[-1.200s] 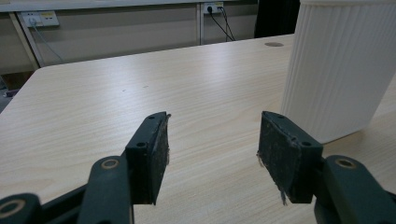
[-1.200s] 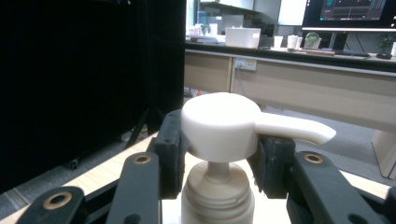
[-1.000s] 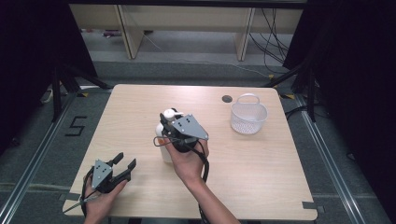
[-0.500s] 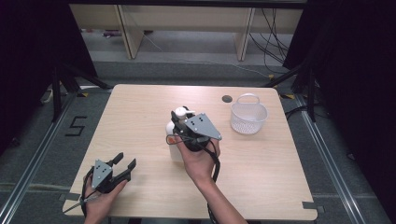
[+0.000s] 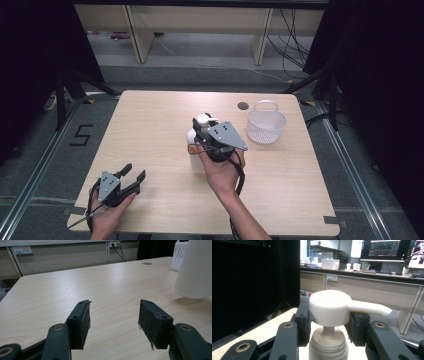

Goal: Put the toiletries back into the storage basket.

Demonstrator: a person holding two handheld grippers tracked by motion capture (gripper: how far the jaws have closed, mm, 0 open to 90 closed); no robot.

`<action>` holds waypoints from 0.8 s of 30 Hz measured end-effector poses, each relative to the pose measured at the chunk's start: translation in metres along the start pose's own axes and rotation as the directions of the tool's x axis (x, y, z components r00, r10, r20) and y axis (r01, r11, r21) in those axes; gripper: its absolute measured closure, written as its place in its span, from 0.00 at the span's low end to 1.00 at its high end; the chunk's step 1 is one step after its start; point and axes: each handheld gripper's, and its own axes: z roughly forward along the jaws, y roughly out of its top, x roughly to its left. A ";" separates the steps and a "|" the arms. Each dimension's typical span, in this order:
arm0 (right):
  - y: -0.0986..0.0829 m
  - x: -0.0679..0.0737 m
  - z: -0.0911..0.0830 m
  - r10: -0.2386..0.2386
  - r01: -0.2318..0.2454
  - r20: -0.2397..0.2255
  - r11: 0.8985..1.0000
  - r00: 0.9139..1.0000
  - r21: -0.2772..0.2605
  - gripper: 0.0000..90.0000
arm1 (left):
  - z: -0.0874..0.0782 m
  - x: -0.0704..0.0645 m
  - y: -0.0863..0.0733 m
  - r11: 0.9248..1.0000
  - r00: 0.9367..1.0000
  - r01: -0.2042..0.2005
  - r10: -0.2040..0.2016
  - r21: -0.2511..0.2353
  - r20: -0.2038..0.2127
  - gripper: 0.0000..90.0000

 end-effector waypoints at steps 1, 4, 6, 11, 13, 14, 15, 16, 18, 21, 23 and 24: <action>0.000 0.000 0.000 0.000 0.000 0.000 1.000 1.000 0.000 0.67 | 0.000 0.000 0.000 1.000 1.000 0.000 0.000 0.000 0.000 0.47; 0.003 -0.004 -0.001 -0.021 0.021 0.004 1.000 1.000 -0.017 0.67 | 0.000 0.000 0.000 1.000 1.000 0.000 0.000 0.000 0.000 0.46; 0.006 -0.006 -0.004 0.012 -0.012 0.009 1.000 1.000 -0.011 0.67 | 0.000 0.000 0.000 1.000 1.000 0.001 -0.001 0.000 0.000 0.46; 0.008 -0.011 -0.006 0.002 -0.001 0.022 1.000 1.000 -0.021 0.67 | 0.001 0.000 0.000 1.000 1.000 0.000 0.000 -0.016 0.007 0.47; 0.008 -0.013 -0.008 -0.004 0.004 0.024 1.000 1.000 -0.025 0.67 | 0.000 0.000 0.000 1.000 1.000 0.000 0.000 -0.002 -0.001 0.47; 0.008 -0.015 -0.008 -0.010 0.011 0.035 0.999 0.999 -0.031 0.67 | 0.000 0.000 0.000 1.000 1.000 -0.001 0.001 -0.001 -0.001 0.46; 0.008 -0.015 -0.009 0.015 -0.014 0.038 0.999 0.999 -0.030 0.67 | 0.000 0.000 0.000 1.000 1.000 0.000 0.000 -0.001 -0.002 0.46; 0.009 -0.018 -0.011 -0.004 0.005 0.040 1.000 0.999 -0.028 0.67 | 0.000 0.000 0.000 1.000 1.000 0.000 0.000 -0.001 -0.002 0.46; 0.008 -0.021 -0.013 0.014 -0.012 0.046 0.999 0.999 -0.032 0.67 | 0.000 0.000 0.000 1.000 1.000 0.005 -0.005 -0.003 -0.003 0.48; 0.009 -0.024 -0.015 0.007 -0.005 0.055 0.999 0.998 -0.033 0.67 | 0.000 0.000 0.000 1.000 1.000 0.005 -0.005 -0.003 -0.004 0.47; 0.009 -0.028 -0.017 -0.003 0.005 0.069 0.999 0.998 -0.034 0.67 | 0.000 0.000 0.000 1.000 1.000 0.005 -0.005 -0.003 -0.005 0.47; 0.010 -0.029 -0.017 0.006 -0.003 0.067 0.999 0.998 -0.038 0.67 | 0.000 0.000 0.000 1.000 1.000 0.005 -0.005 -0.003 -0.005 0.47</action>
